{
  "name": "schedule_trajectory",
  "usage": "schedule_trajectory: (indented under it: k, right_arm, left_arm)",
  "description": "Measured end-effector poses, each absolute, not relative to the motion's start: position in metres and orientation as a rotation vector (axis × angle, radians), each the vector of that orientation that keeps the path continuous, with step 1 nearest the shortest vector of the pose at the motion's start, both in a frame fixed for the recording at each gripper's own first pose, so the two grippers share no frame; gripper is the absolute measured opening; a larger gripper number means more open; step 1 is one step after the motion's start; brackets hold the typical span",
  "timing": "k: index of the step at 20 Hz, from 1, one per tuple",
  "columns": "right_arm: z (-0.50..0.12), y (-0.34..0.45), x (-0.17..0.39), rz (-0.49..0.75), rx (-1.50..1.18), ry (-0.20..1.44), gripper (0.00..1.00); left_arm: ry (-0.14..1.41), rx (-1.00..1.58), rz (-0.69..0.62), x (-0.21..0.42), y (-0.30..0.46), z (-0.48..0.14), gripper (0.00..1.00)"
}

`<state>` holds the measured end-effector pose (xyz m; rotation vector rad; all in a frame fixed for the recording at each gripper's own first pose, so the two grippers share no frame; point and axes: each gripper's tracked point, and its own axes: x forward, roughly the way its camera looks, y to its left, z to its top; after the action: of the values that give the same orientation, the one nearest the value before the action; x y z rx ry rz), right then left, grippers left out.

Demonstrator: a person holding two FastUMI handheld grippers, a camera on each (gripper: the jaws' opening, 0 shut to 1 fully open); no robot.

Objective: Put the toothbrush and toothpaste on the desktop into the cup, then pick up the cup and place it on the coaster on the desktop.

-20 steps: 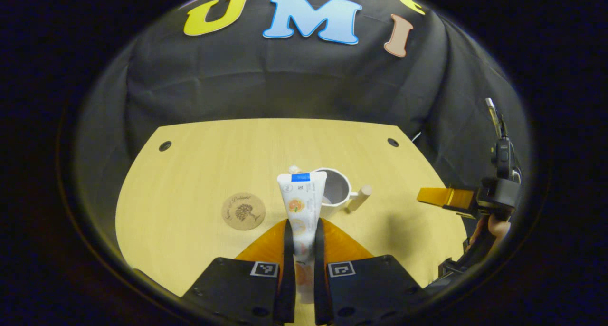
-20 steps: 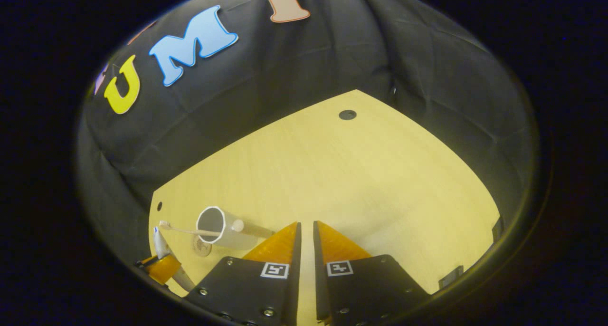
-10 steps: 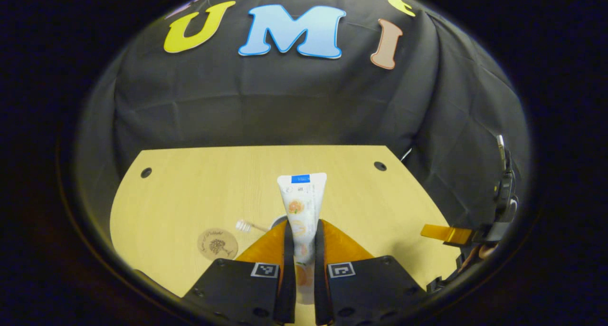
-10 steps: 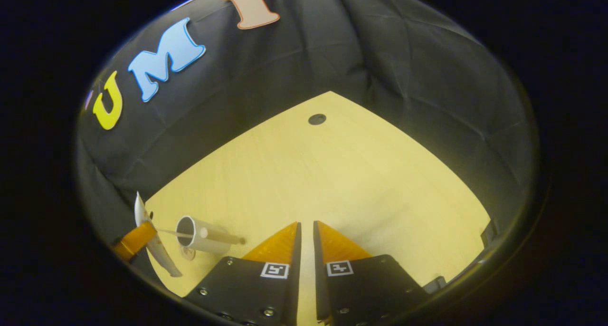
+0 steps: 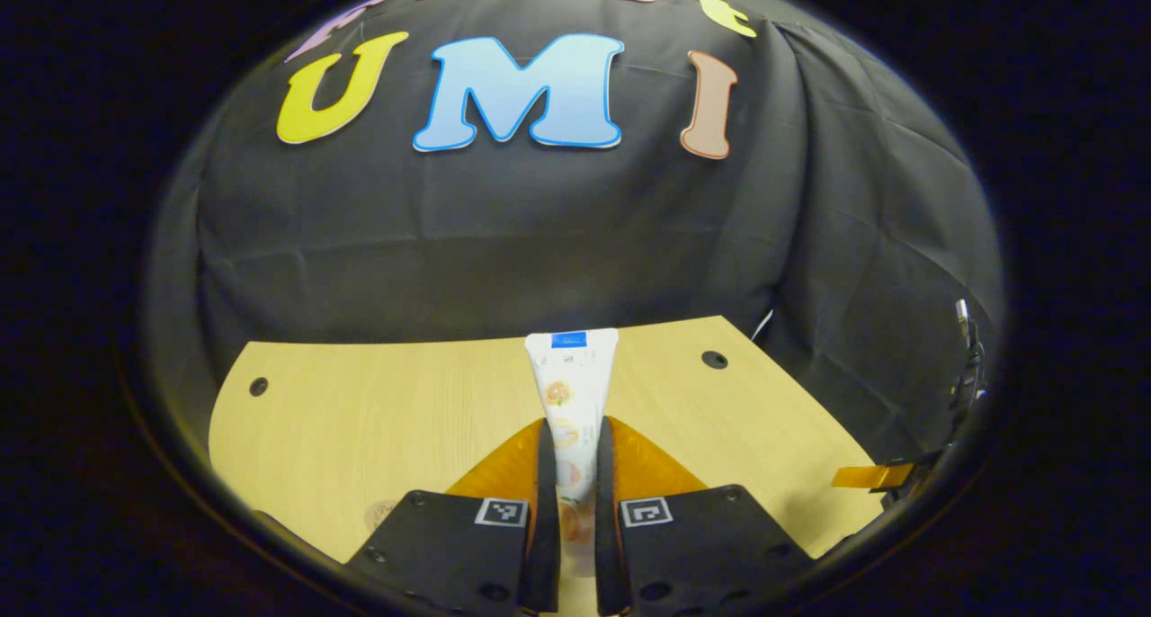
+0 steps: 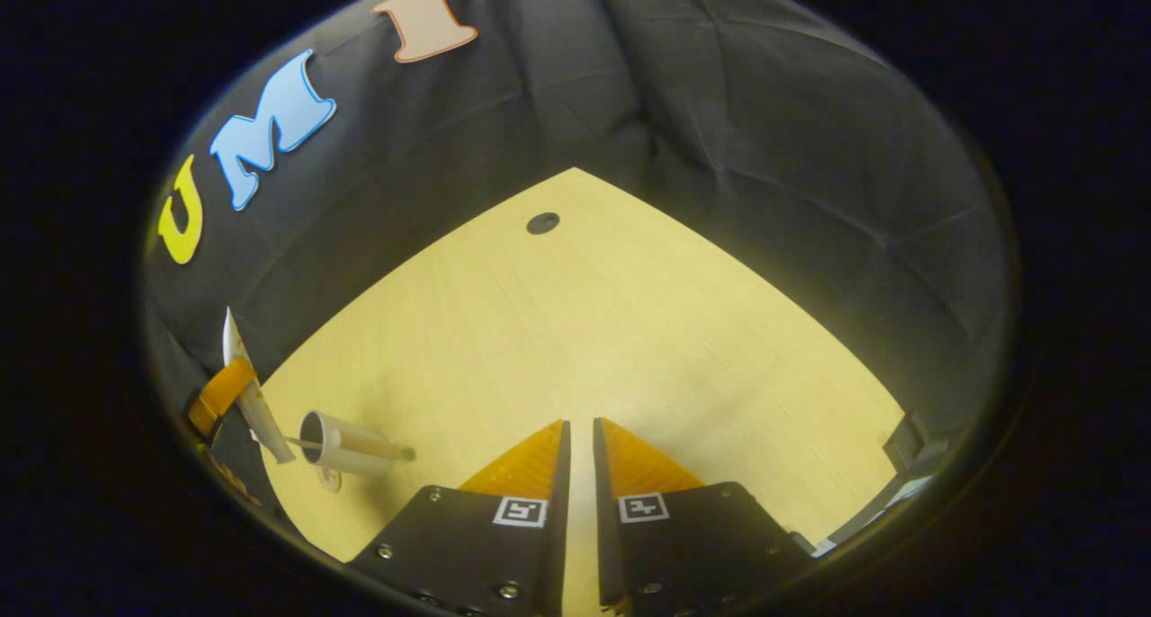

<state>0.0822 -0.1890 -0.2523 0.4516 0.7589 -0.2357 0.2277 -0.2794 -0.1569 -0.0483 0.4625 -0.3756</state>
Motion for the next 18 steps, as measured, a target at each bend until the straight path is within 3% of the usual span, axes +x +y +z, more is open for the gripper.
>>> schedule_trajectory:
  k: [10,13,16,18]
  right_arm:
    - [-0.260,-0.198,0.063,-0.281,0.452,0.791,0.15]
    - [-0.258,-0.195,0.063,-0.279,0.453,0.792,0.15]
    - [-0.256,-0.188,0.064,-0.269,0.450,0.792,0.15]
    - [-0.255,-0.180,0.071,-0.257,0.448,0.790,0.15]
  left_arm:
    - [0.449,-0.028,-0.334,0.248,-0.267,-0.185,0.24]
    - [0.432,-0.015,-0.350,0.239,-0.269,-0.187,0.31]
    - [0.406,-0.005,-0.318,0.230,-0.261,-0.181,0.46]
    - [0.401,-0.010,-0.317,0.227,-0.260,-0.178,0.48]
